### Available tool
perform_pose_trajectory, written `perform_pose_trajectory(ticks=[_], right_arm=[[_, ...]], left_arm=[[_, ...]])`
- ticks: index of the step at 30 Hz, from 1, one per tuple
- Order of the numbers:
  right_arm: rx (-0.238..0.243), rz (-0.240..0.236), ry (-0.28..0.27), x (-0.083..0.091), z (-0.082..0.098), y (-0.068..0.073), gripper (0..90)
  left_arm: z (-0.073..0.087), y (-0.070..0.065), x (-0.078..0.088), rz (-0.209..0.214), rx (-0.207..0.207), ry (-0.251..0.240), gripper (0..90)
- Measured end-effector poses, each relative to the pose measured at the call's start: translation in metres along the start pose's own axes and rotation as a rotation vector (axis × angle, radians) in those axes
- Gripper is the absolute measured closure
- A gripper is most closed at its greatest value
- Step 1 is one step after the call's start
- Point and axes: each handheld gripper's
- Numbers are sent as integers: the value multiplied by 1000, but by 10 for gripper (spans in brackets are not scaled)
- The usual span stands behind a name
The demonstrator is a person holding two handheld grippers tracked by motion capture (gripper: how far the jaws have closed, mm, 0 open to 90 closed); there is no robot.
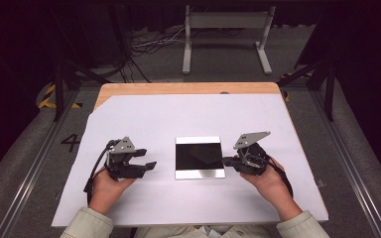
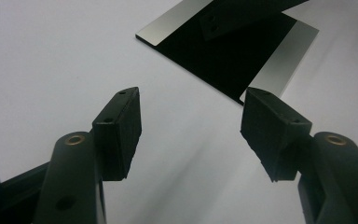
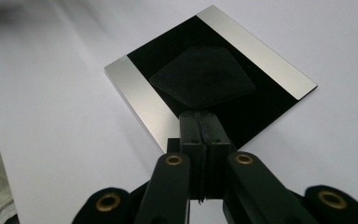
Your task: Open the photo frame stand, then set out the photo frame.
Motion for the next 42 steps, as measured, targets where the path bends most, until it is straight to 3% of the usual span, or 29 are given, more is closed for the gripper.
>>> perform_pose_trajectory(ticks=[12,21,24,34,42], right_arm=[[-8,46,-20,19,1,-4,842],[-39,37,-49,32,0,-10,753],[-105,16,-82,35,-2,-14,718],[-177,-25,-108,41,-8,-33,694],[-263,-65,-116,43,-17,-51,661]], left_arm=[[0,1,1,-6,1,-1,388],[1,0,2,-12,3,2,388],[1,0,2,-13,6,-1,388],[1,0,1,-13,4,3,388],[2,0,2,-16,10,3,388]])
Point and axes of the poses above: each handheld gripper's, and its own axes: x roughly backward along the jaws, z roughly out of its underside, y roughly to its left, and after that the axes turned 5 degrees about -z, right-handed
